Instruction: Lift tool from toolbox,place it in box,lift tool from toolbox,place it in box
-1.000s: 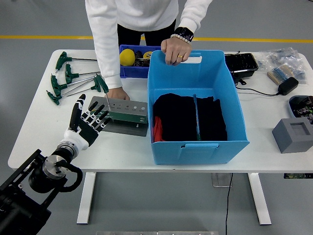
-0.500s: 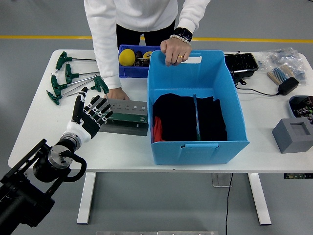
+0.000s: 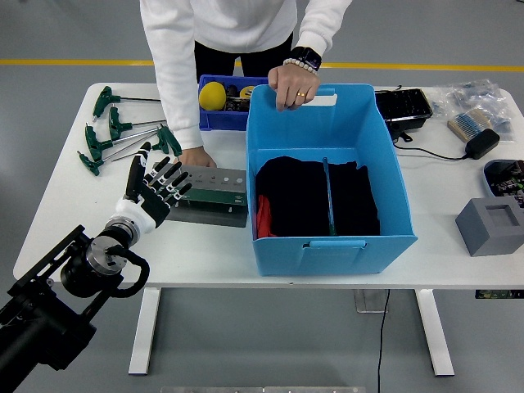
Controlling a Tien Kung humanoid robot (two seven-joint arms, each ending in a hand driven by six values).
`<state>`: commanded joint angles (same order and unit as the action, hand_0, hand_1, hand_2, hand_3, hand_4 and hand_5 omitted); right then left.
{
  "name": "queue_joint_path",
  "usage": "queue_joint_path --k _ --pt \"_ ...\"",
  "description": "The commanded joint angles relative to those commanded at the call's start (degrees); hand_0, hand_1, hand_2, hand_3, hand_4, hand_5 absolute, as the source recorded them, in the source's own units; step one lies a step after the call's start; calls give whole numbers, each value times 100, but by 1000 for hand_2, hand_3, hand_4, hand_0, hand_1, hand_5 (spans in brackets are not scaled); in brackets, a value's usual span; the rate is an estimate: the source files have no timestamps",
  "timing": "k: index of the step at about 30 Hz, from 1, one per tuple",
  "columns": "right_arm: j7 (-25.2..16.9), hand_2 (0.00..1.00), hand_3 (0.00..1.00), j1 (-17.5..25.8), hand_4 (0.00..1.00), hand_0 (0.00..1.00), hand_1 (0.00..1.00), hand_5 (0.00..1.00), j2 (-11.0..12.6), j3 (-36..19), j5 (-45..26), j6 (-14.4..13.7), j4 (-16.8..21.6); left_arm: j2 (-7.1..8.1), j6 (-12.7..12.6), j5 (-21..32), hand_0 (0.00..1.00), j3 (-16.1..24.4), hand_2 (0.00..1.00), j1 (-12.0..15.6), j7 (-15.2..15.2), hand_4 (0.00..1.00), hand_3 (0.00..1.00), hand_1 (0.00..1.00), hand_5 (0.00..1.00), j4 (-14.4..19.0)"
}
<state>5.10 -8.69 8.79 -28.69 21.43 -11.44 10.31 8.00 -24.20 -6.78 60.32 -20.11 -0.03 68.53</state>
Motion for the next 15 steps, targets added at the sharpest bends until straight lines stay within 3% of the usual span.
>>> queue_joint_path --k 15 --pt "2 680 573 -44 831 619 594 694 1 84 -23 15 0 46 62 186 356 -273 672 -394 -40 833 831 506 714 -392"
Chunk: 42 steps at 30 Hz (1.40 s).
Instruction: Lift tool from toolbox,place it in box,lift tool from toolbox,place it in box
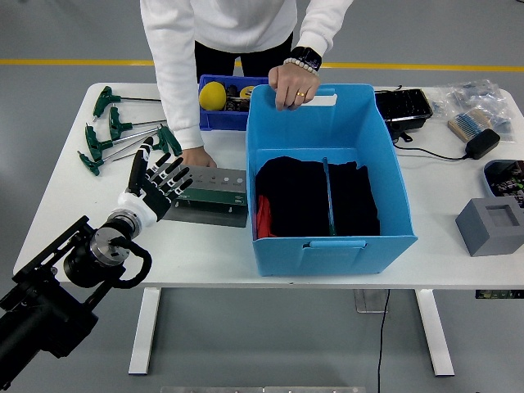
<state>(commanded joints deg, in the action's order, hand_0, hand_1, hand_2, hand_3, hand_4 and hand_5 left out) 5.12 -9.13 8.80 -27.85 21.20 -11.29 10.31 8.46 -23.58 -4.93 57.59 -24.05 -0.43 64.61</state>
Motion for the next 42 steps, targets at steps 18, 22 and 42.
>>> queue_joint_path --k 18,22,42 --pt "-12 681 573 -42 831 619 593 696 0 138 -95 16 0 17 146 358 357 -306 672 -474 -63 841 824 506 718 -432" --pt "-15 681 573 -53 831 618 594 697 4 159 -110 16 0 6 224 494 357 -349 665 -630 -90 842 797 507 737 -493" --pt "-2 680 572 28 832 621 594 699 4 97 -53 17 0 110 80 634 358 -86 654 -661 -169 844 690 508 769 256"
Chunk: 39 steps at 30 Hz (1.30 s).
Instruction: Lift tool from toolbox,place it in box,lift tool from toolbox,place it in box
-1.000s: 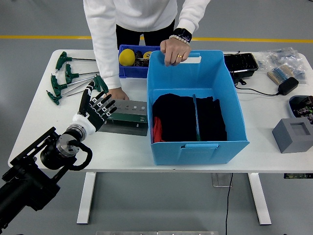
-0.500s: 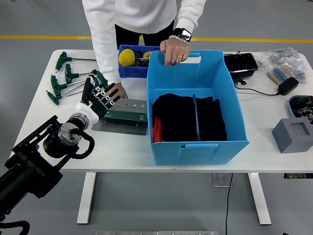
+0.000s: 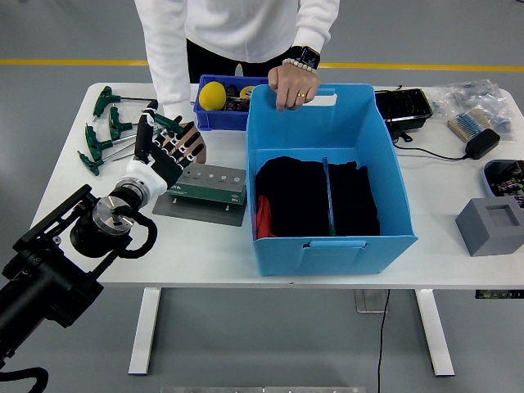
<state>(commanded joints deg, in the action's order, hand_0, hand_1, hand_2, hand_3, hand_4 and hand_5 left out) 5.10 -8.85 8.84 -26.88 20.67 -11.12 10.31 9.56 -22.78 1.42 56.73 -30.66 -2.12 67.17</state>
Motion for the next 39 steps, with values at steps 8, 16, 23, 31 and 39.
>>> queue_joint_path --k 8,16,23,31,39 --pt "27 680 572 47 832 620 593 699 -1 -77 97 5 0 268 -303 -272 359 -361 646 -488 326 838 661 509 812 583" --pt "15 680 572 33 832 620 594 699 14 14 5 9 0 252 -112 -138 359 -1133 637 -1319 534 836 659 508 816 698" --pt "-3 678 572 -4 832 619 594 697 48 79 -67 0 0 -128 126 -73 359 -2047 636 -1906 656 836 656 514 819 745" --pt "-28 677 574 -81 833 619 592 697 97 250 -189 -4 0 -691 966 -173 359 -3747 621 -2807 927 839 658 511 831 -128" --pt "-70 674 574 -157 834 619 591 696 156 337 -245 -25 0 -956 1511 -1447 359 -5046 642 -3371 1152 841 735 512 851 -1776"
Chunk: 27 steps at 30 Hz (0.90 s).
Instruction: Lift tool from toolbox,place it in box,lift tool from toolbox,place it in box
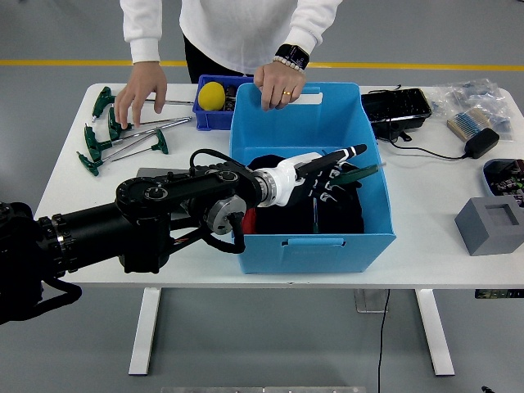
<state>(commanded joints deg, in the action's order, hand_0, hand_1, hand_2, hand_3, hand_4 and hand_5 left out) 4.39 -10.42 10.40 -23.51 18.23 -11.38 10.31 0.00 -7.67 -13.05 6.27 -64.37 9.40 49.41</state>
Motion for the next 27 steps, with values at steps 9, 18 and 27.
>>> queue_joint_path --k 9,18,27 --pt "-17 673 574 -21 835 619 591 694 24 -35 28 -10 0 0 -215 -2154 359 22 664 -163 162 849 760 528 879 -716" --pt "19 671 574 23 835 618 588 689 14 -152 151 0 0 0 449 -4351 360 376 655 -61 581 855 772 520 909 -57" --pt "54 671 574 71 834 618 589 688 2 -285 267 -3 0 0 410 -6542 348 890 643 89 522 854 774 514 903 629"
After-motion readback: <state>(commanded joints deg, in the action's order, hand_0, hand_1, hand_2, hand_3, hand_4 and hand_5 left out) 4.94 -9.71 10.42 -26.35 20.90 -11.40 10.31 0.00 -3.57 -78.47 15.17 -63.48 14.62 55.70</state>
